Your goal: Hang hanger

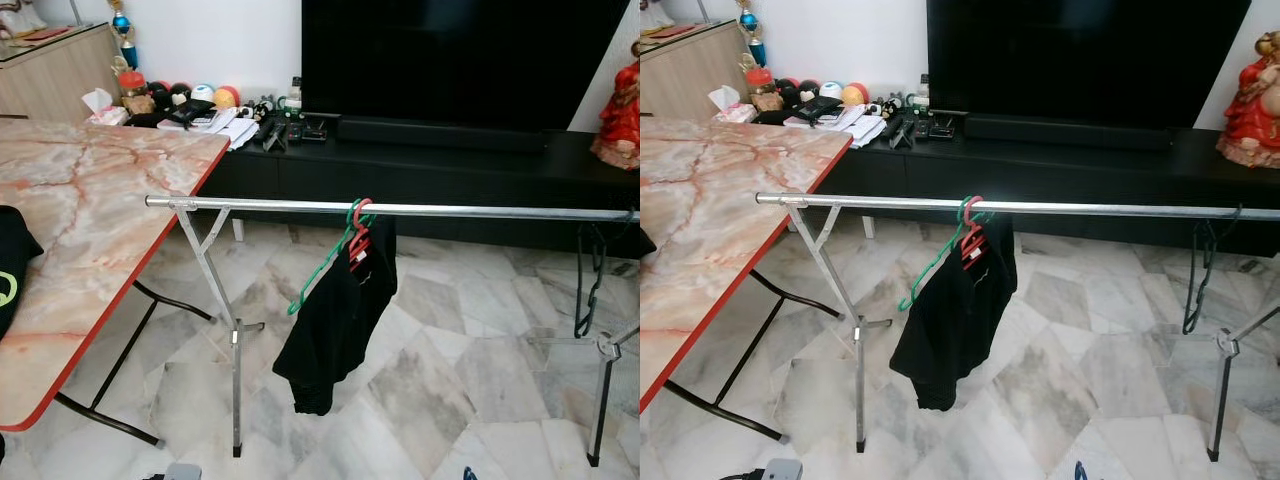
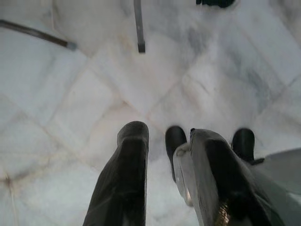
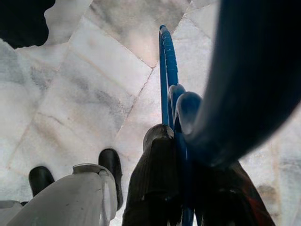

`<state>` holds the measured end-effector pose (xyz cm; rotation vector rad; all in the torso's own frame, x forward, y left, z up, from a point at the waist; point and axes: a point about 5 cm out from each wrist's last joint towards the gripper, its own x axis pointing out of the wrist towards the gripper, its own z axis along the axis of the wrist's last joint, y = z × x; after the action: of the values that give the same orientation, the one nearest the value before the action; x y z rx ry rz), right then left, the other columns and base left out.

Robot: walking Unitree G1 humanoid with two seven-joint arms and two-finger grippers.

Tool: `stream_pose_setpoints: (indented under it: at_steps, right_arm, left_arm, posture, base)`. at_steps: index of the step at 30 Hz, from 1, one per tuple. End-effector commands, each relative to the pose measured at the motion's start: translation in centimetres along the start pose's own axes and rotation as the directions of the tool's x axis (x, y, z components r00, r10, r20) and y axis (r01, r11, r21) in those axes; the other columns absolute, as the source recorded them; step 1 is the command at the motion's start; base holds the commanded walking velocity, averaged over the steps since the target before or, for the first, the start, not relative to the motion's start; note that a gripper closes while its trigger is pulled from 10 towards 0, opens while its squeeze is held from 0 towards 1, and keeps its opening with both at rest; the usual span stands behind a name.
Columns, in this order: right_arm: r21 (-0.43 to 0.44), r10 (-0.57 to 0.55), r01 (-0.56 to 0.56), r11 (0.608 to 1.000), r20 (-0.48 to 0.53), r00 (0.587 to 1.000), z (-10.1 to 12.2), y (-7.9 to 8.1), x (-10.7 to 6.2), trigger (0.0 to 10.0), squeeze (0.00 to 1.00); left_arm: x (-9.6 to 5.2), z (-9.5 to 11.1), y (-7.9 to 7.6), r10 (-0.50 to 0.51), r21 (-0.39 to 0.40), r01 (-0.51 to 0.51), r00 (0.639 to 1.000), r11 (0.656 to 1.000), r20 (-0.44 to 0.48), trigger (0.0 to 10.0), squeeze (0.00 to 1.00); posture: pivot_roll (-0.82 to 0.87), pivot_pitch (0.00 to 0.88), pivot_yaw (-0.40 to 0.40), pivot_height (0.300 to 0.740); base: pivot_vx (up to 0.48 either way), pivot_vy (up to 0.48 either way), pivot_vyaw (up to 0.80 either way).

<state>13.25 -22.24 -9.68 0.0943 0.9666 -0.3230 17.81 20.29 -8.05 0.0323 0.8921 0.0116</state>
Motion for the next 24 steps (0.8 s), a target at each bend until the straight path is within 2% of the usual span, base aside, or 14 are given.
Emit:
stream_pose_setpoints:
  at_steps: [1, 3, 6, 12, 24]
  right_arm:
    - [0.028, -0.004, 0.004, 1.0, -0.005, 1.0, -0.3, -0.1, -0.1, 10.0, 0.0]
    - [0.011, 0.011, -0.01, 1.0, -0.011, 1.0, -0.3, 0.1, -0.1, 10.0, 0.0]
    - [-0.013, 0.026, -0.026, 1.0, -0.019, 0.999, -0.5, 0.5, -0.1, 10.0, 0.0]
    - [0.005, 0.02, -0.02, 1.0, -0.016, 1.0, -0.7, 0.8, -0.2, 10.0, 0.0]
    - [-0.034, 0.051, -0.051, 0.998, -0.017, 0.999, -0.7, 0.9, -0.2, 10.0, 0.0]
  left_arm:
    - [0.0, 0.1, 0.4, 0.018, -0.007, -0.018, 1.0, 1.0, 0.008, 10.0, 0.0]
    - [0.0, 0.0, 0.7, 0.025, -0.008, -0.025, 1.0, 1.0, 0.0, 10.0, 0.0]
    - [-0.1, -0.4, 0.9, 0.035, 0.005, -0.035, 0.999, 0.999, -0.017, 10.0, 0.0]
    - [-0.3, -1.0, 0.5, 0.021, 0.006, -0.02, 0.999, 1.0, -0.027, 10.0, 0.0]
    - [-0.4, -1.2, 0.9, 0.023, 0.01, -0.023, 0.999, 1.0, -0.029, 10.0, 0.0]
  posture:
    - [-0.03, 0.026, -0.027, 0.74]
    - [-0.03, 0.024, -0.028, 0.74]
    - [-0.04, 0.026, -0.013, 0.74]
    - [-0.05, 0.027, 0.009, 0.74]
    - [-0.04, 0.015, 0.0, 0.74]
  base:
    - [0.247, 0.0, 0.0]
    - [0.27, 0.0, 0.0]
    - [0.326, 0.0, -0.79]
    - [0.326, 0.0, 0.0]
    - [0.316, 0.0, 0.0]
